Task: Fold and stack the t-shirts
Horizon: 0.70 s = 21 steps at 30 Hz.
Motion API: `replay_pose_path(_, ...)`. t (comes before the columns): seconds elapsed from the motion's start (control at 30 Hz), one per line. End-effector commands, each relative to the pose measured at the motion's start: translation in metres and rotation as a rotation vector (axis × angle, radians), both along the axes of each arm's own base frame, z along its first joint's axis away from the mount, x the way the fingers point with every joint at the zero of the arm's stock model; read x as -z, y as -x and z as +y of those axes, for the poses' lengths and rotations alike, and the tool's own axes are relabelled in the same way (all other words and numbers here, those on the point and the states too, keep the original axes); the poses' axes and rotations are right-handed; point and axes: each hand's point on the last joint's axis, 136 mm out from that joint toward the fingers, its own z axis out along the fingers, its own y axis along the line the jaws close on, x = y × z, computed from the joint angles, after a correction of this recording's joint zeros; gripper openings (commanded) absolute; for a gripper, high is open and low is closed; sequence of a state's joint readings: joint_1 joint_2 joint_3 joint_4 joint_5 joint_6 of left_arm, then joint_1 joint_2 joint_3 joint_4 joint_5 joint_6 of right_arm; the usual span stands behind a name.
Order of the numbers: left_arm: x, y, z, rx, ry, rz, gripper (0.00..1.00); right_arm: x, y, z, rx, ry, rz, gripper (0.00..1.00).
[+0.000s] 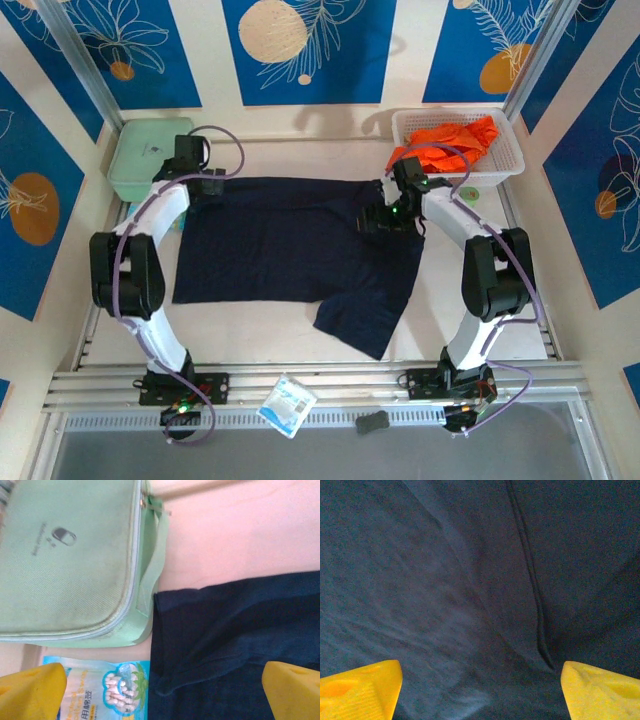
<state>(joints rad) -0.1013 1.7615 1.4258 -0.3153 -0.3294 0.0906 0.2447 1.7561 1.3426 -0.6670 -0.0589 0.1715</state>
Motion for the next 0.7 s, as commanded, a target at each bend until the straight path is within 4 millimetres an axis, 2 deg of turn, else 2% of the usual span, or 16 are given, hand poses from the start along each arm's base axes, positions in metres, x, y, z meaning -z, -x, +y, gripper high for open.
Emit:
replay_pose_path(0.0,-0.053,0.024,-0.011,-0.009,0.068,-0.071,0.99,-0.013,-0.015,0.020,-0.055,-0.094,0.005,0.75)
replay_pose_path(0.17,-0.071,0.070,-0.032,0.026,0.220,-0.081,1.00,0.002,-0.061,0.039,-0.089,-0.137,0.041,0.52)
replay_pose_path(0.3,-0.065,0.105,-0.038,0.033,0.277,-0.037,1.00,0.019,-0.093,0.044,-0.098,-0.126,0.055,0.41)
replay_pose_path(0.5,-0.051,0.138,-0.038,0.026,0.303,0.021,1.00,0.042,-0.120,0.047,-0.103,-0.122,0.079,0.40)
replay_pose_path(0.67,-0.050,0.149,-0.038,0.018,0.330,0.005,1.00,0.058,-0.128,0.048,-0.095,-0.125,0.102,0.40)
